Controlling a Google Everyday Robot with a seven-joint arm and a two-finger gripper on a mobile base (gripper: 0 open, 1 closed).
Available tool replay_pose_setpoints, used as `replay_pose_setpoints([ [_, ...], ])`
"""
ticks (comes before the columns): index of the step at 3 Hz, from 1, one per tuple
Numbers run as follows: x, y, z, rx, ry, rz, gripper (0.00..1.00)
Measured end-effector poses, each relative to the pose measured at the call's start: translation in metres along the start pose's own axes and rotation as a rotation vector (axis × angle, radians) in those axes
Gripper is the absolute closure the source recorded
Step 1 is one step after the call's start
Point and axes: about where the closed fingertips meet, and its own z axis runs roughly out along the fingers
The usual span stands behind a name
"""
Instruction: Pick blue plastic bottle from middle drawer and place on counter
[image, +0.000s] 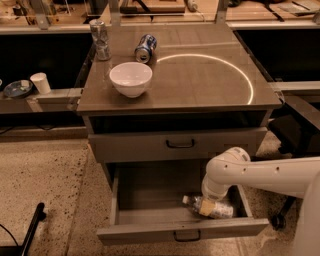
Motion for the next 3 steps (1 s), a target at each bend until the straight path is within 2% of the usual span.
replay_pose_setpoints([
  [2, 0.005, -0.014, 0.043, -0.036, 0.007, -0.007, 0.36],
  [3, 0.009, -0.018, 0.06, -0.06, 0.015, -0.009, 0.51],
])
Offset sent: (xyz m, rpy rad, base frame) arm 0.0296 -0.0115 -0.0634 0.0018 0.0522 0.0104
